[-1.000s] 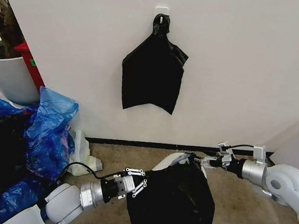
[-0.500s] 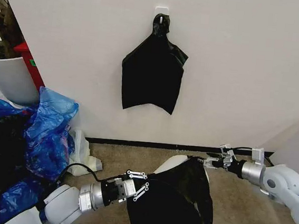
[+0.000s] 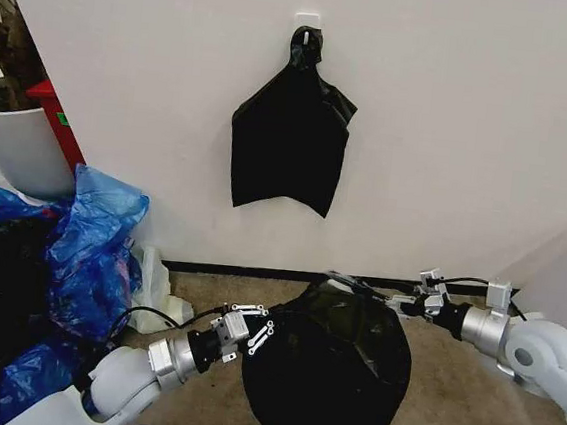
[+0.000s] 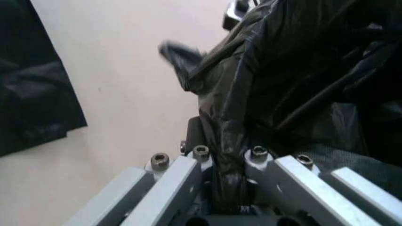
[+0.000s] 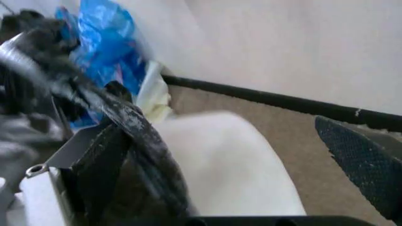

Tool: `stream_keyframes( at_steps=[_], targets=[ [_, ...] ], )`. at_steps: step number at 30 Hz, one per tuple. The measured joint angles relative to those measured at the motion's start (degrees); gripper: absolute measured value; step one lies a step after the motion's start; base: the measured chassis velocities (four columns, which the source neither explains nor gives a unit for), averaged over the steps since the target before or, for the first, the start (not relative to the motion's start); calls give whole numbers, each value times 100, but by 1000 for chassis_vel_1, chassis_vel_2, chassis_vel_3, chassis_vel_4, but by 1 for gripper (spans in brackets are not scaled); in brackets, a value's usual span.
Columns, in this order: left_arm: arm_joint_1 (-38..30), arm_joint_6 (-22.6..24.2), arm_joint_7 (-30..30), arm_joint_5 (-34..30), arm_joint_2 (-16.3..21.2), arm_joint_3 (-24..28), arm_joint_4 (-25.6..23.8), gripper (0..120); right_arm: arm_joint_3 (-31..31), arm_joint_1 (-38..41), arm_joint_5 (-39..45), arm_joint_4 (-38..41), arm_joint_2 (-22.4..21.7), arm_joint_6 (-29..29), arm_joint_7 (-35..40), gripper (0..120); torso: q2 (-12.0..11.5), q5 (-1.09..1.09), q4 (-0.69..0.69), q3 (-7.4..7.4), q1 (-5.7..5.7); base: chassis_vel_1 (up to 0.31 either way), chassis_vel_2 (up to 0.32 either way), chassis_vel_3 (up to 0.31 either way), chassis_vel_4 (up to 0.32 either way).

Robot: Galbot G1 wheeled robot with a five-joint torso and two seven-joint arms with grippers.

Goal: Place the garbage bag over the trash bin.

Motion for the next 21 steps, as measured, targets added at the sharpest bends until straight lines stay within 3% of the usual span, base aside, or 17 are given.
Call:
stream_keyframes(
  at_steps=[9, 12, 16, 21],
  targets=[
    [66, 3, 158, 108, 2, -27, 12, 1, 47, 185, 737, 104, -168, -277, 438, 100, 0, 3, 1, 0, 0, 0, 0, 0, 0],
    [64, -17, 207, 141, 8, -67, 16, 1, 41, 200, 1117, 59, -466, -391, 391, 100, 0, 4, 0, 0, 0, 0, 0, 0, 0],
    [23, -13, 262, 62, -26, -107, 95, 1, 31, 104, 1195, -28, -844, -468, -13, 100, 0, -1, 0, 0, 0, 0, 0, 0, 0],
    [-5, 81, 360, -190, -104, -150, 203, 1, -6, -159, 95, -466, -1301, -421, -1216, 100, 0, 1, -1, 0, 0, 0, 0, 0, 0]
  ],
)
